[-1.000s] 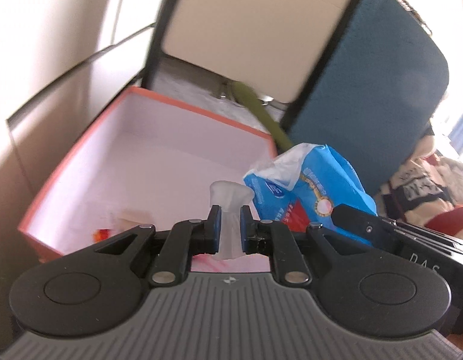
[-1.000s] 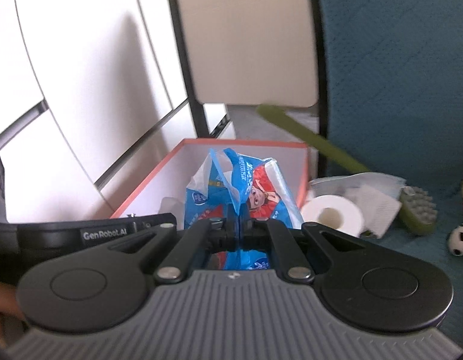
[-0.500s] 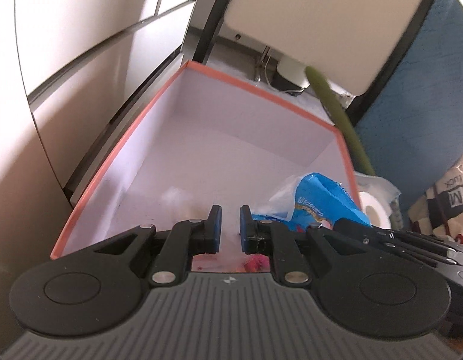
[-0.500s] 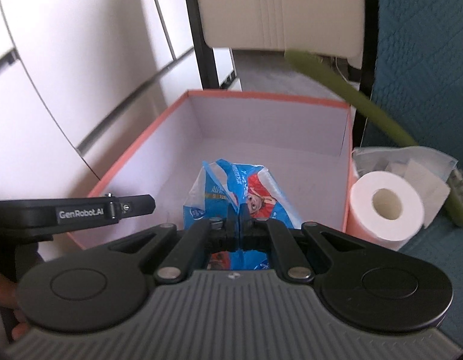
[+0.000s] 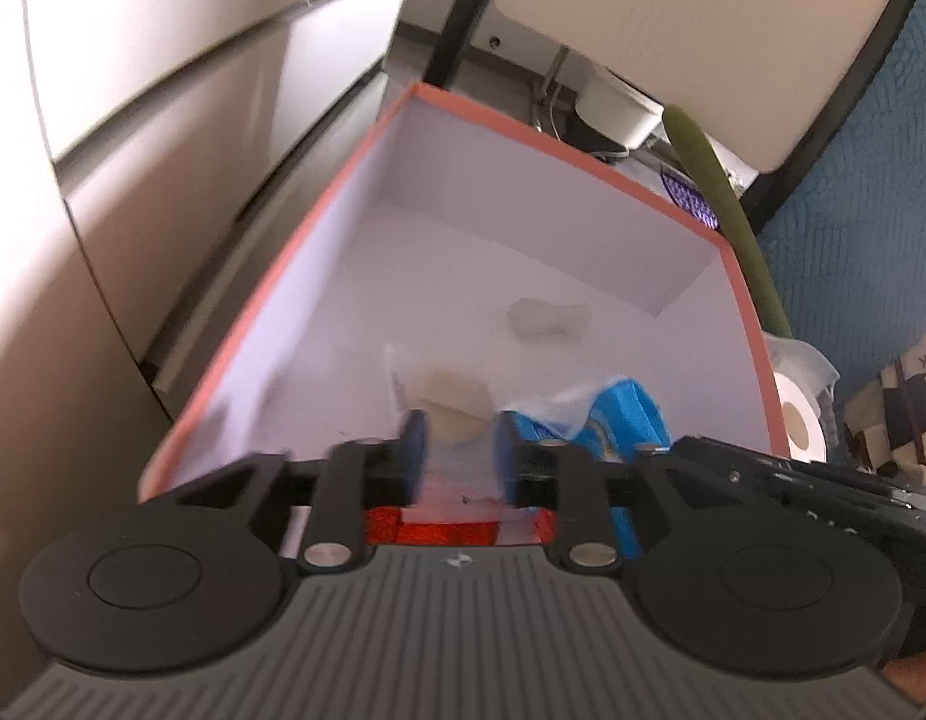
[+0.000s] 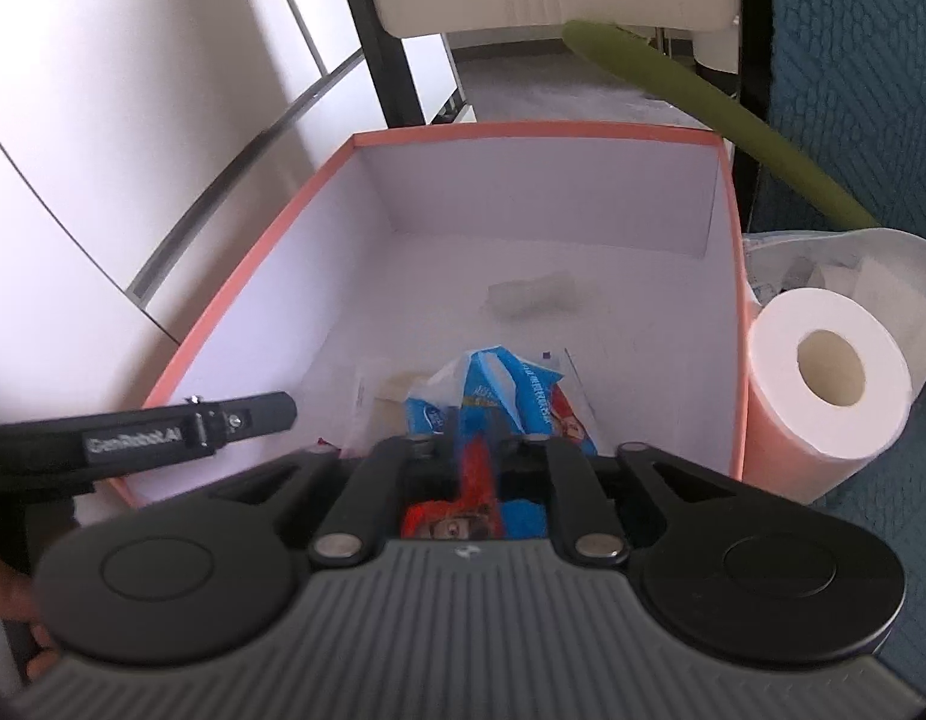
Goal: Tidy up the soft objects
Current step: 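Open both tools to drop the clear piece and tissue pack into the box, then move both tools back from the box toward the items on the chair seat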
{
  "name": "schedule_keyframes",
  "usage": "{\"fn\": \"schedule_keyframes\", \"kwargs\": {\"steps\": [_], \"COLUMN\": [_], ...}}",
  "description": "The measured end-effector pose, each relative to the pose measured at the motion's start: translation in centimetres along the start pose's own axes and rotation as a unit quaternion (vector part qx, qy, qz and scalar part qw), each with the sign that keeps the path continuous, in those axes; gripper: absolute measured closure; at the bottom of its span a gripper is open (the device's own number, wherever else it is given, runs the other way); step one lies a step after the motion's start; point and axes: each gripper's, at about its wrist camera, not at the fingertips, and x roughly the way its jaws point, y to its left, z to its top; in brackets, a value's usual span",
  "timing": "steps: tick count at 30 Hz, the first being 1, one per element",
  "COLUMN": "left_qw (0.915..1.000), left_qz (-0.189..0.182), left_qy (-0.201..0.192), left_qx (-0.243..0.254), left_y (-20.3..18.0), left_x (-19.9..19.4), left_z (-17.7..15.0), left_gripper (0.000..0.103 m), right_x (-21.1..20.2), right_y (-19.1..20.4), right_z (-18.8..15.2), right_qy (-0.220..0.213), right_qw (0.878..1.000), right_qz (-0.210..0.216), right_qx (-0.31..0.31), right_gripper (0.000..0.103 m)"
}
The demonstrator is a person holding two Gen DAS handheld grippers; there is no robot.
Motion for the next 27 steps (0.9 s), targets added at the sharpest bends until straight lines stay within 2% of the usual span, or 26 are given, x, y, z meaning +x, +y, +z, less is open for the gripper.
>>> {"fn": "schedule_keyframes", "kwargs": {"steps": [2,3,17,27], "left_qw": [1.0000,0.9999,0.9973,0.9937], "left_qz": [-0.005,-0.004,-0.018,-0.040], "left_qy": [-0.007,-0.009,-0.055,-0.072], "left_qx": [0.003,0.006,0.045,0.076], "left_y": [0.0,-0.2,-5.5,-9.6], "left_x": [-0.7,-1.0,-6.0,-7.9], "left_z": [0.0,0.0,-2.3,-4.9], "left_gripper": [0.058,0.058,0.058,0.058], "right_x": [-0.7,-1.1,-7.6,-11.7], "right_y": [-0.1,-0.1,-2.3,-5.3], "right_z": [-0.1,-0.1,-1.4,-3.6], "right_qy": [-0.011,-0.016,-0.074,-0.105], "right_qw": [1.000,1.000,0.997,0.994], "right_qz": [0.000,0.001,-0.003,-0.031], "right_qx": [0.001,0.003,0.011,0.021], "right_gripper": [0.055,0.053,0.053,0.053]}}
